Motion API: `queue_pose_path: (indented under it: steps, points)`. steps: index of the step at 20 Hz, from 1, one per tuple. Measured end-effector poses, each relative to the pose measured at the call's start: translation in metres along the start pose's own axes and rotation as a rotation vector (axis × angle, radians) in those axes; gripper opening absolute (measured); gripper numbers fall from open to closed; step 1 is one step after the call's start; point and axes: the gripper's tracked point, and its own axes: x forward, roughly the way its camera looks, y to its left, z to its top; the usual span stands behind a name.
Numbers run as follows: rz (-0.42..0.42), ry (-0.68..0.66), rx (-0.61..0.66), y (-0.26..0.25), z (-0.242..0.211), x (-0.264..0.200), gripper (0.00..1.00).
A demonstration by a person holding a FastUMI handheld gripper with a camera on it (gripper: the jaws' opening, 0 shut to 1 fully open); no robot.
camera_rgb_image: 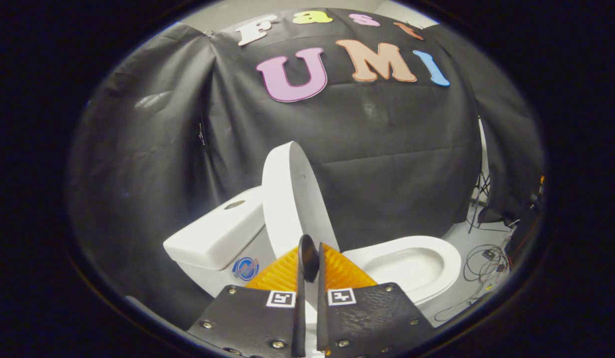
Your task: Open the toilet lid.
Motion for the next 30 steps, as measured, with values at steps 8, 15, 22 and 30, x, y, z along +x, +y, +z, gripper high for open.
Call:
queue_pose_path:
  steps: [8,15,22,30]
  points:
    - [0.073,0.021,0.019,0.036,-0.016,0.007,0.18]
    - [0.134,0.030,0.054,0.062,-0.011,0.006,0.47]
    - [0.163,0.000,0.030,0.063,0.032,-0.029,0.98]
    - [-0.012,-0.040,-0.035,-0.046,0.071,-0.069,0.98]
